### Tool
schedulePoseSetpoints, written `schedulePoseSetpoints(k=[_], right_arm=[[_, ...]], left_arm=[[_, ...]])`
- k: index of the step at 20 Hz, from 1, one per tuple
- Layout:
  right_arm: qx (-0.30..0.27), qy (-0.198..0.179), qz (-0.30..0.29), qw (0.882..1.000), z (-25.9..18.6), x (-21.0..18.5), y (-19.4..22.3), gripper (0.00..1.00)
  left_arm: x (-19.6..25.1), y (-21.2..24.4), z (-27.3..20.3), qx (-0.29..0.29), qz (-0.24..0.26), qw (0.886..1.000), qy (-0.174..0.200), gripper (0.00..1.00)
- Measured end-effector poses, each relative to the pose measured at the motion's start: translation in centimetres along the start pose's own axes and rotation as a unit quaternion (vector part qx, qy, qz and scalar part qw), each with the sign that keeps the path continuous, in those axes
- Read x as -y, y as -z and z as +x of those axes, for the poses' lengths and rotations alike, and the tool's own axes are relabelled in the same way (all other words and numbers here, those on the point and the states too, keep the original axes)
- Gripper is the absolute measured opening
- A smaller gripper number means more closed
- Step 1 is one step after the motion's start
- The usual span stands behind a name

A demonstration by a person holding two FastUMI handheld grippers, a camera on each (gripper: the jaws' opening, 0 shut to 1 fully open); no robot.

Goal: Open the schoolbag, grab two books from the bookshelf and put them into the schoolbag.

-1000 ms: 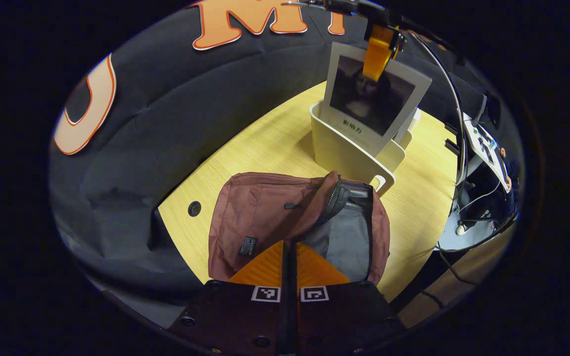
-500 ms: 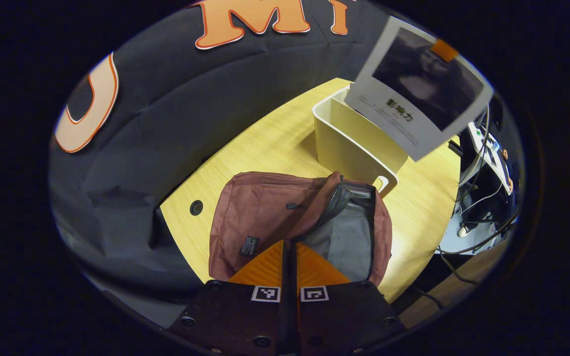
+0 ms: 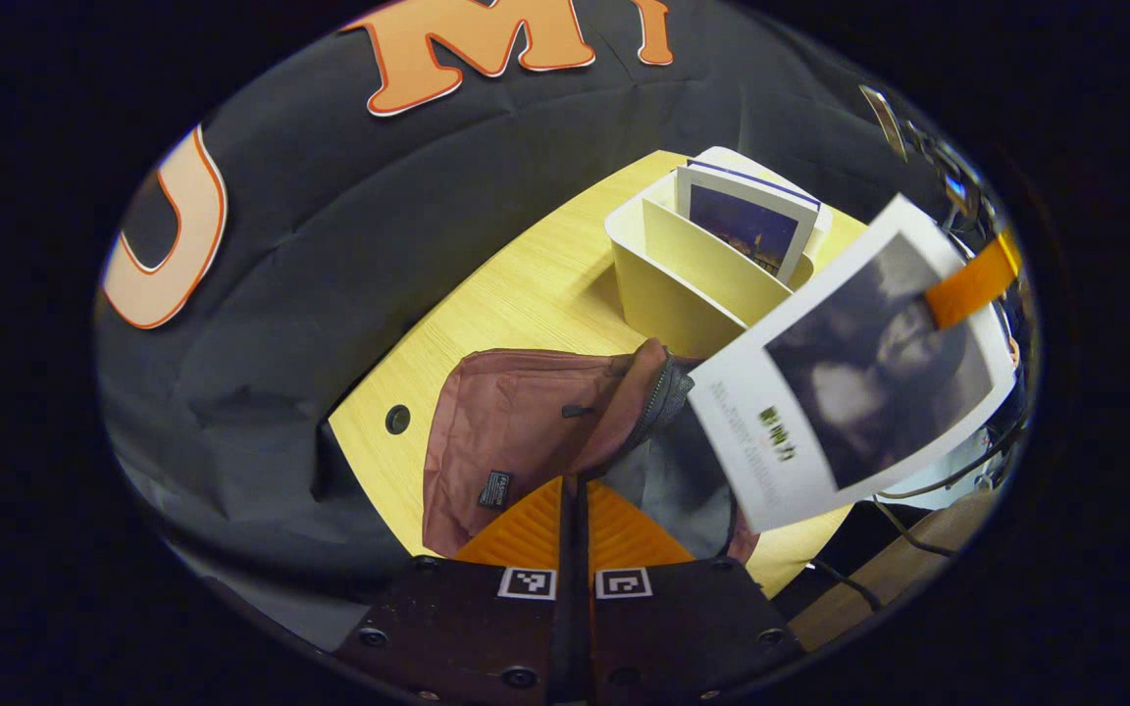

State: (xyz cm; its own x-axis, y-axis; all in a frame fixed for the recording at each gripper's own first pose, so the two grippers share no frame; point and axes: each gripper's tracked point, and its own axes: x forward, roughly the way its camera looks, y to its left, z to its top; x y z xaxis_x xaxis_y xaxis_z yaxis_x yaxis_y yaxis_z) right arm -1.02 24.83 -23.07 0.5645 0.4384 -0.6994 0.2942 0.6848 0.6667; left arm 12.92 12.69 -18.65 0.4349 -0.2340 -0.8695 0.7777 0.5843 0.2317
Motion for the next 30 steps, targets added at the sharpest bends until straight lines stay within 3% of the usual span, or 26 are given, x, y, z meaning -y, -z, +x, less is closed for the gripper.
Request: schedulePoseSetpoints(k=[4,7,12,21,22,23,25,27,28,29,30], right_arm=[[0.039,-0.046,0.076,0.995,5.1,2.2,0.5,0.33],[0.057,-0.053,0.079,0.994,9.2,3.3,0.9,0.33],[0.092,-0.107,0.103,0.985,12.7,1.0,0.2,0.33],[0.083,-0.065,0.099,0.989,19.4,-1.9,3.4,0.33],[0.078,-0.06,0.095,0.991,20.1,-2.2,3.9,0.45],[0.075,-0.054,0.093,0.991,20.7,-2.5,4.1,0.34],[0.058,-0.024,0.089,0.994,21.6,-1.9,4.6,0.35],[0.028,0.034,0.091,0.995,22.1,0.2,5.4,0.42],[0.016,0.056,0.098,0.994,21.9,1.6,6.1,0.57],[0.004,0.067,0.103,0.992,21.6,2.4,6.6,0.84],[-0.006,0.075,0.102,0.992,21.2,2.9,6.8,0.9]], left_arm=[[0.5,-0.5,-1.0,-0.006,0.004,1.0,-0.011,0.01],[1.3,-0.8,-1.7,-0.009,0.006,1.0,-0.015,0.0],[2.5,-1.5,-2.1,-0.011,0.017,1.0,-0.019,0.01],[3.7,-1.7,-2.6,-0.007,0.024,1.0,-0.015,0.01],[4.0,-1.7,-2.7,-0.007,0.023,1.0,-0.012,0.01],[4.3,-1.7,-2.8,-0.007,0.024,1.0,-0.008,0.01],[4.4,-1.7,-2.6,-0.009,0.023,1.0,-0.005,0.01],[4.0,-1.2,-2.2,-0.016,0.008,1.0,-0.003,0.01],[3.9,-1.0,-2.1,-0.019,-0.003,1.0,0.0,0.01],[3.9,-0.6,-2.1,-0.019,-0.013,1.0,0.003,0.01],[3.8,-0.4,-1.9,-0.019,-0.02,1.0,0.005,0.01]])
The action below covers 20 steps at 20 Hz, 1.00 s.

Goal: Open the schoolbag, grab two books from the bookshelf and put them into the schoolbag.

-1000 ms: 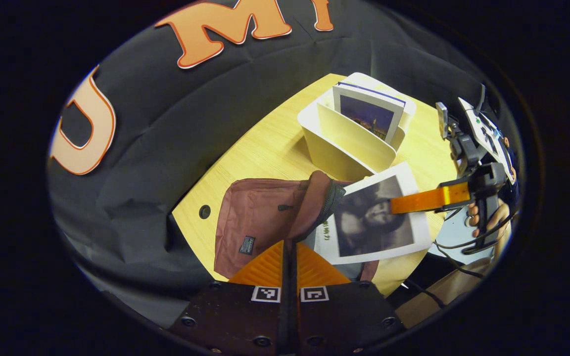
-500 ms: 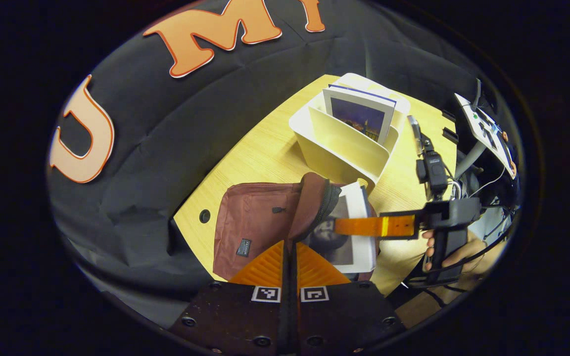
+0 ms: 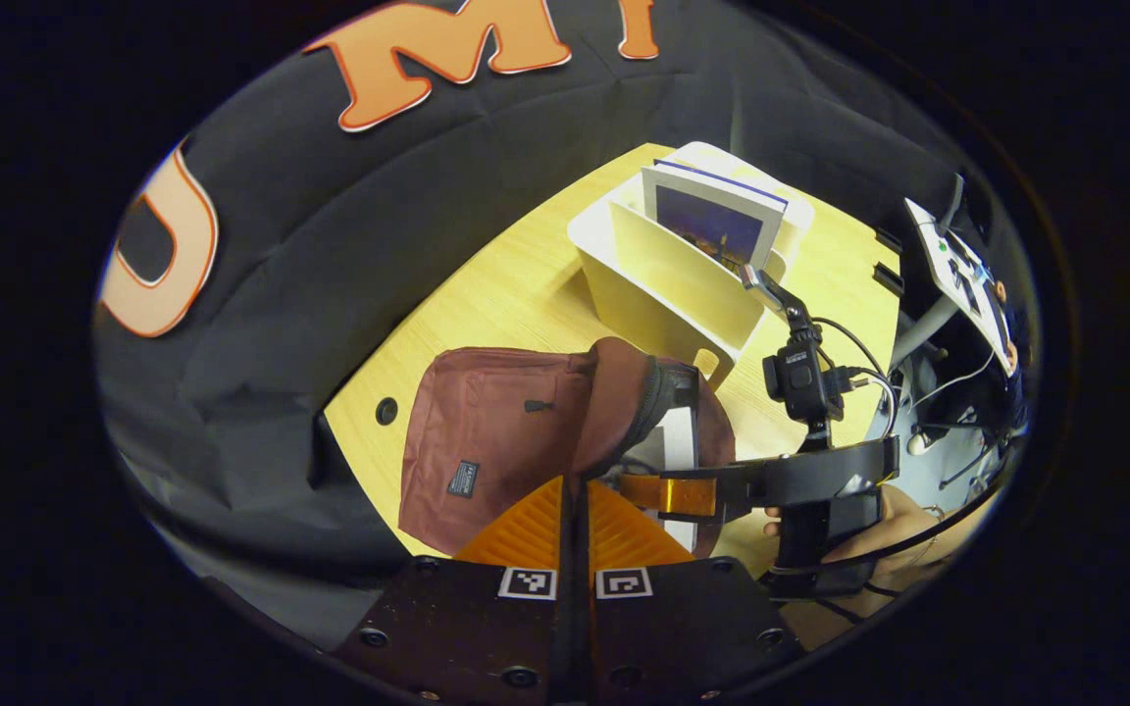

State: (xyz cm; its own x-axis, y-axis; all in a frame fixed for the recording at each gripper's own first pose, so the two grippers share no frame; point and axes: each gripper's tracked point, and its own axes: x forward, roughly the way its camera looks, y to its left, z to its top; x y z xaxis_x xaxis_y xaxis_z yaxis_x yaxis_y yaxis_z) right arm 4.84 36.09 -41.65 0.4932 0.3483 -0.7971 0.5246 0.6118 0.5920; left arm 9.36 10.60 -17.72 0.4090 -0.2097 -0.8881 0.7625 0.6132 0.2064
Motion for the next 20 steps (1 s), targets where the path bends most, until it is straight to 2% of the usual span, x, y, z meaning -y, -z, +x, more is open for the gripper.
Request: schedulePoseSetpoints(k=[1,2,6,12,17,20], right_arm=[[-0.004,0.005,-0.005,1.0,-0.4,0.4,0.0,0.96],[-0.008,0.009,-0.01,1.0,-1.2,0.7,0.0,0.97],[-0.003,-0.007,-0.021,1.0,-4.2,1.1,-1.2,0.98],[0.023,-0.021,-0.062,0.998,-8.7,2.4,-3.6,0.98],[0.053,0.012,-0.129,0.99,-14.8,6.0,-7.1,0.98],[0.086,0.049,-0.187,0.977,-18.2,7.3,-10.5,0.98]], left_arm=[[-0.2,0.2,0.1,0.001,-0.006,1.0,0.002,0.01],[-0.2,0.2,0.1,0.0,-0.011,1.0,0.004,0.01],[-0.4,0.6,0.6,0.001,-0.026,1.0,0.012,0.01],[0.0,0.7,0.7,0.001,-0.021,1.0,0.018,0.0],[-0.6,0.7,0.5,0.006,-0.015,1.0,0.015,0.01],[-1.2,0.9,0.4,0.009,-0.023,1.0,0.014,0.01]])
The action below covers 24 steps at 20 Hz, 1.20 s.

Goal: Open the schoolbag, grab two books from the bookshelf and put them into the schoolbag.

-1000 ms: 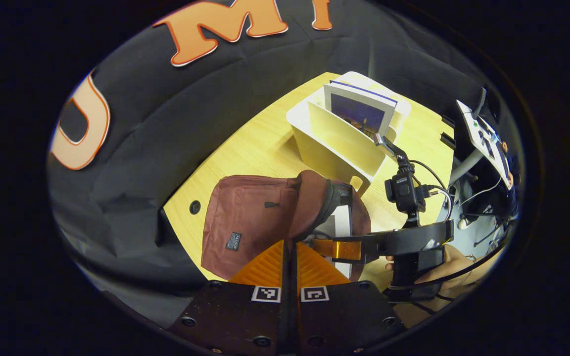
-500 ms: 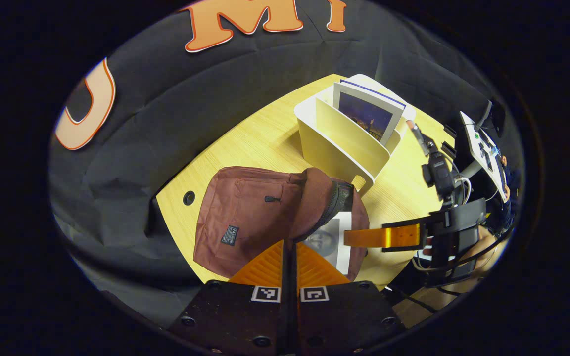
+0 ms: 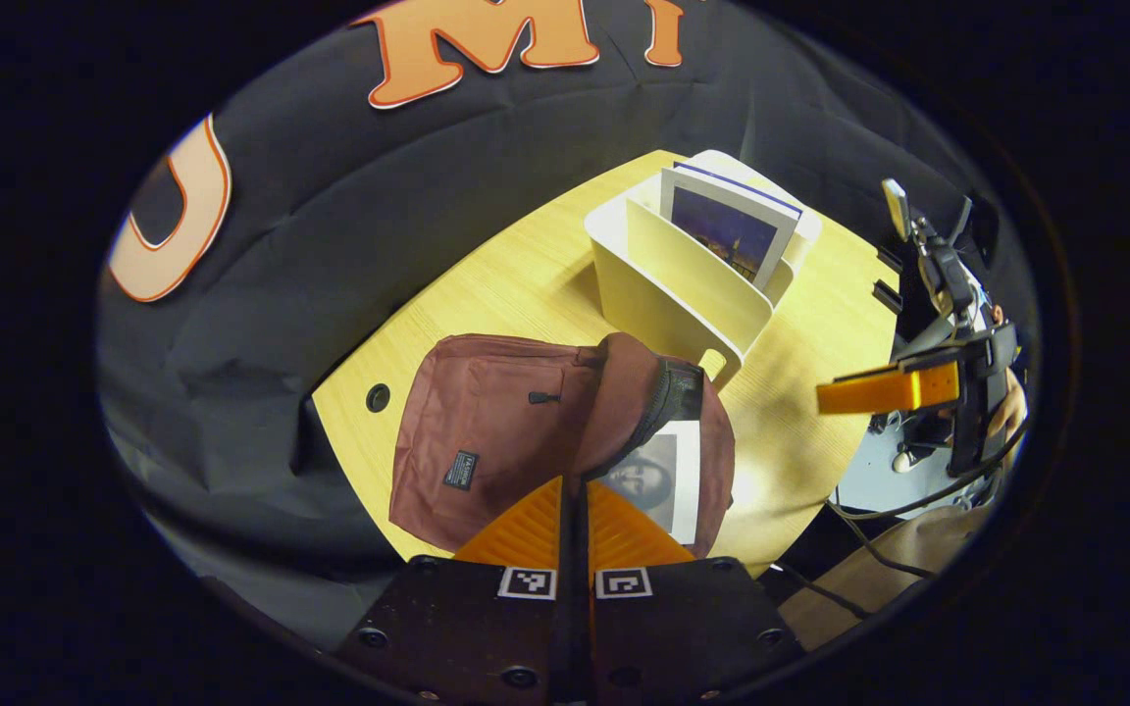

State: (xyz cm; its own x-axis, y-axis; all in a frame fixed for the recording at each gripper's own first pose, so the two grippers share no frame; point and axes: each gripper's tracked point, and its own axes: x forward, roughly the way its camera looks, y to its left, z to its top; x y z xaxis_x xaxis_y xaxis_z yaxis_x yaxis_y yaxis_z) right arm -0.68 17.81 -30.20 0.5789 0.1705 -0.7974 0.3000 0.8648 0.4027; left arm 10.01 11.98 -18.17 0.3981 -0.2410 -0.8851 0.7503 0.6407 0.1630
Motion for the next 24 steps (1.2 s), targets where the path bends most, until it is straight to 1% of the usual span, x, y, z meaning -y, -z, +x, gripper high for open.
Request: schedulePoseSetpoints(k=[2,4,5,8,9,11,12,14,16,18,20,23,24], right_arm=[[0.022,0.041,-0.064,0.997,-2.2,1.7,-2.9,0.98],[0.046,0.094,-0.14,0.985,-4.1,2.8,-6.1,0.98],[0.048,0.102,-0.164,0.98,-5.0,2.5,-7.3,0.98],[0.05,0.114,-0.215,0.969,-7.1,0.7,-11.0,0.98],[0.049,0.112,-0.227,0.966,-7.4,-0.3,-12.2,0.98],[0.029,0.079,-0.239,0.967,-7.4,-3.2,-13.3,0.98],[0.017,0.076,-0.246,0.966,-7.3,-4.2,-14.0,0.98],[0.006,0.086,-0.267,0.96,-6.4,-5.0,-16.6,0.98],[-0.007,0.11,-0.282,0.953,-4.7,-5.4,-19.0,0.98],[-0.032,0.12,-0.283,0.951,-2.6,-5.9,-20.3,0.98],[-0.065,0.129,-0.279,0.949,0.0,-6.0,-20.9,0.98],[-0.114,0.166,-0.281,0.938,3.7,-3.9,-20.9,0.99],[-0.122,0.173,-0.276,0.937,4.7,-3.7,-20.8,0.99]], left_arm=[[-0.1,0.0,-0.2,0.003,-0.001,1.0,0.001,0.0],[0.1,0.1,0.0,0.003,-0.002,1.0,0.006,0.01],[0.1,0.2,-0.2,0.003,-0.003,1.0,0.007,0.01],[0.2,0.3,0.0,0.001,-0.006,1.0,0.012,0.0],[0.2,0.3,0.0,0.0,-0.007,1.0,0.012,0.0],[-0.1,0.3,0.1,-0.002,-0.007,1.0,0.011,0.0],[-0.2,0.2,0.1,-0.004,-0.007,1.0,0.01,0.0],[-0.4,0.2,0.0,-0.006,-0.005,1.0,0.006,0.01],[-0.4,0.1,0.0,-0.007,-0.004,1.0,0.006,0.0],[-0.6,0.2,0.0,-0.009,-0.007,1.0,0.006,0.01],[-0.5,0.3,0.1,-0.011,-0.013,1.0,0.009,0.01],[-0.5,0.2,0.2,-0.011,-0.017,1.0,0.01,0.01],[-0.6,0.4,0.2,-0.012,-0.019,1.0,0.01,0.01]])
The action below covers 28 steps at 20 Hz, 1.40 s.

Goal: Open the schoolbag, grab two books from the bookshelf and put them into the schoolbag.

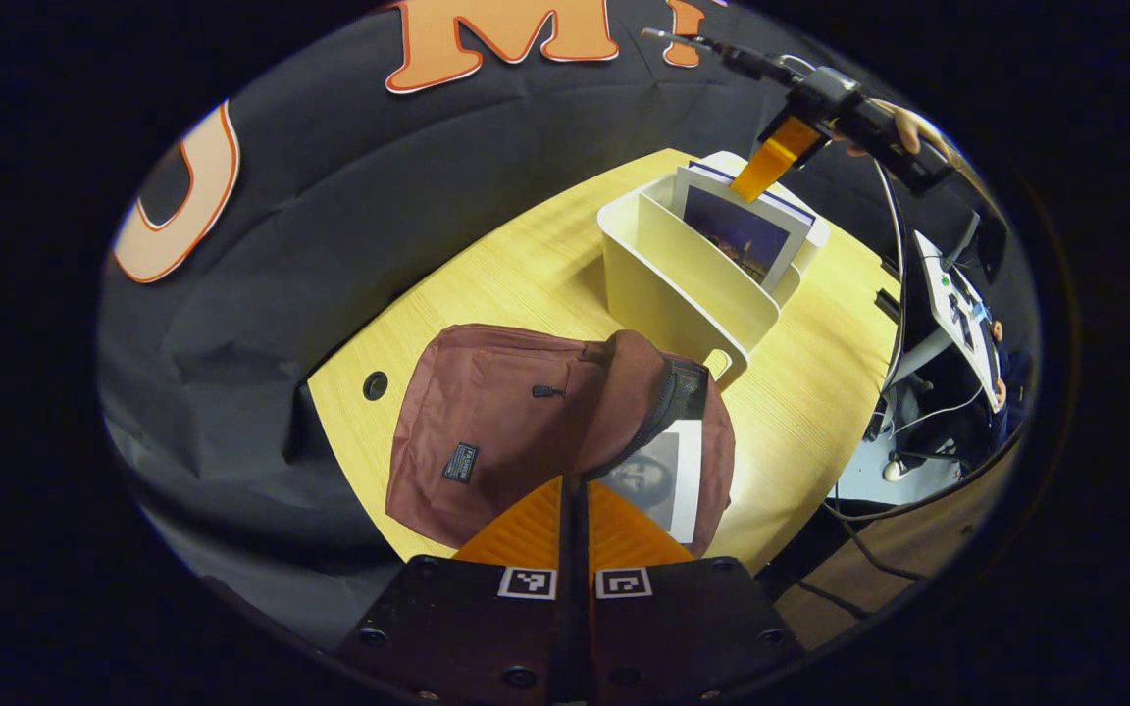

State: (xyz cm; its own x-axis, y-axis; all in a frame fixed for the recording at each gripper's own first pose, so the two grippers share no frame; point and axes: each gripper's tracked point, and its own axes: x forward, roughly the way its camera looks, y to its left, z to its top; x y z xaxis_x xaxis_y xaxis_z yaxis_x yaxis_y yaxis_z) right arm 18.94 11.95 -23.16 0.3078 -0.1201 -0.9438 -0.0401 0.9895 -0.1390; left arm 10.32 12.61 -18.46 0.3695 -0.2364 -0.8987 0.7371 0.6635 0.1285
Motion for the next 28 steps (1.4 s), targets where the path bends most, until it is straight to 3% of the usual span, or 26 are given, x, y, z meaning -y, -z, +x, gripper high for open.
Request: schedulePoseSetpoints(k=[3,5,7,8,13,18,25,28], right_arm=[[-0.028,0.016,-0.011,0.999,2.3,0.5,0.2,0.98],[-0.039,0.022,-0.016,0.999,2.9,0.6,0.4,0.87],[-0.048,0.025,-0.007,0.999,3.4,0.5,0.8,0.68],[-0.046,0.027,0.0,0.999,3.3,0.5,0.7,0.38],[-0.042,0.033,-0.004,0.999,2.8,0.7,1.2,0.33],[-0.019,0.017,0.02,0.999,-0.5,0.3,0.8,0.33],[0.069,0.022,0.042,0.997,-10.8,2.0,-1.3,0.33],[0.112,-0.015,0.07,0.991,-16.0,0.6,-1.0,0.32]], left_arm=[[-0.5,0.3,0.1,-0.005,-0.008,1.0,-0.002,0.01],[-0.6,0.6,0.2,-0.007,-0.012,1.0,-0.001,0.01],[-0.6,0.7,0.2,-0.008,-0.013,1.0,0.0,0.01],[-0.6,0.8,0.1,-0.008,-0.012,1.0,0.001,0.01],[-0.7,0.7,0.0,-0.007,-0.008,1.0,0.002,0.0],[-0.8,1.0,0.2,-0.006,-0.009,1.0,0.005,0.0],[-0.8,1.2,0.5,-0.004,-0.005,1.0,0.004,0.01],[-0.8,1.2,0.5,-0.004,0.001,1.0,0.002,0.01]])
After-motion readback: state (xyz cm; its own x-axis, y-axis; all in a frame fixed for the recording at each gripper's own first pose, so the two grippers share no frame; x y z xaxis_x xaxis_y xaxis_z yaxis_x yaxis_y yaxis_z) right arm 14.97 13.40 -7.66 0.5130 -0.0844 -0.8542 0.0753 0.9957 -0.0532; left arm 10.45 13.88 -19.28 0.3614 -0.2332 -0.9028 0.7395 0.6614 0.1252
